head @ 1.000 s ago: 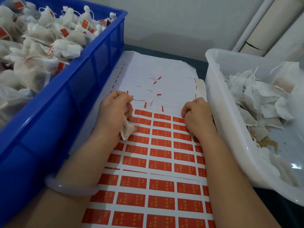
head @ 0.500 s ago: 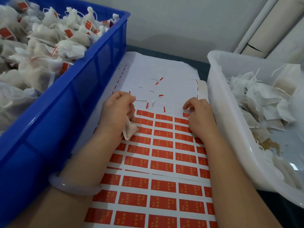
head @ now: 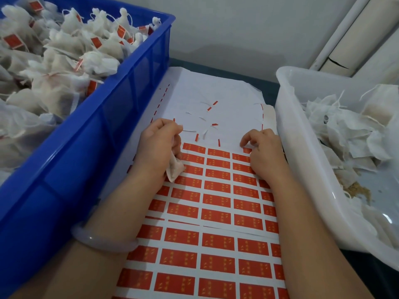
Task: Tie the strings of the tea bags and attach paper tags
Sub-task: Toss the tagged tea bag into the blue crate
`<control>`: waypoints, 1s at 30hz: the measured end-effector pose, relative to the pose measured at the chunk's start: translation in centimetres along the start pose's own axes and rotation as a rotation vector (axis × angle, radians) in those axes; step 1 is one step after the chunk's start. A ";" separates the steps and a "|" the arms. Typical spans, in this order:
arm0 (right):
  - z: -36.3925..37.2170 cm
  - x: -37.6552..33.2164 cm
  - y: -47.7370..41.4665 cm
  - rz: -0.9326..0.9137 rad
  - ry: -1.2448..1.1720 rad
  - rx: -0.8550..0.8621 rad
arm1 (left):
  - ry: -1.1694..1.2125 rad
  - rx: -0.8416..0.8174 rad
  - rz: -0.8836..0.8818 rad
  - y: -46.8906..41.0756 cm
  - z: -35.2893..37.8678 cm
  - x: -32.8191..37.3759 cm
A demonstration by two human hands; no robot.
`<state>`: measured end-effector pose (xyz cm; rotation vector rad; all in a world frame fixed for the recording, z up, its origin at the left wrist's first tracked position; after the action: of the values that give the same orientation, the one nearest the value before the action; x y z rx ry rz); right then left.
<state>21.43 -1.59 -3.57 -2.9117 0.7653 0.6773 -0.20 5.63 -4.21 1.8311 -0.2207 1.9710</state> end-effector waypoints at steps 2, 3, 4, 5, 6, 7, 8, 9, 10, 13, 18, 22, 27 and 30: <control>0.0 0.0 -0.1 0.002 0.005 0.013 | -0.005 0.004 -0.002 0.0 0.0 0.0; 0.0 0.1 -0.2 0.004 0.006 0.015 | -0.011 0.005 -0.002 0.0 0.0 0.0; 0.0 0.2 -0.2 0.006 0.008 0.024 | -0.014 0.003 0.000 0.0 0.0 0.1; -0.2 0.3 -0.1 0.006 -0.008 0.046 | -0.013 0.001 0.003 0.0 0.0 0.1; -0.5 0.6 0.2 0.006 -0.078 0.090 | -0.012 0.000 0.004 0.0 0.0 0.1; -1.1 0.9 0.6 0.012 -0.206 0.150 | -0.013 0.000 0.004 0.0 0.0 0.1; -1.7 1.2 1.1 0.009 -0.380 0.206 | -0.017 0.000 0.005 0.0 0.0 0.1; -2.2 1.3 1.6 -0.020 -0.573 0.249 | -0.020 0.002 0.006 0.0 0.0 0.1; -2.6 1.2 2.1 -0.056 -0.747 0.275 | -0.020 0.005 0.006 -0.1 0.0 0.1; -2.7 1.2 2.9 -0.028 -0.935 0.284 | -0.020 0.011 0.001 -0.2 0.0 0.0; -1.2 -0.3 1.5 0.020 -0.128 0.098 | -0.017 -0.002 0.009 -0.2 0.1 0.0; -1.0 -0.6 0.0 0.137 0.008 -0.045 | -0.012 0.004 0.001 -0.3 0.1 -0.1; -1.5 -0.6 -1.0 0.209 0.026 -0.089 | -0.027 0.015 0.008 -0.4 0.0 -0.1; -1.5 -0.5 -1.2 0.225 0.018 -0.083 | -0.034 0.013 0.012 -0.3 0.0 -0.1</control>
<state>22.20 -0.55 -2.02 -2.9363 1.1046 0.7174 -0.01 5.89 -4.36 1.8764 -0.2298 1.9550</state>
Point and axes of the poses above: each hand's wrist, its own y-axis away from the middle knuckle, its own z-axis out of the palm, x = y × z, the point moved 7 cm from there along -y, towards the middle knuckle, and after that the axes turned 12 degrees about -x, right-handed, at the moved point
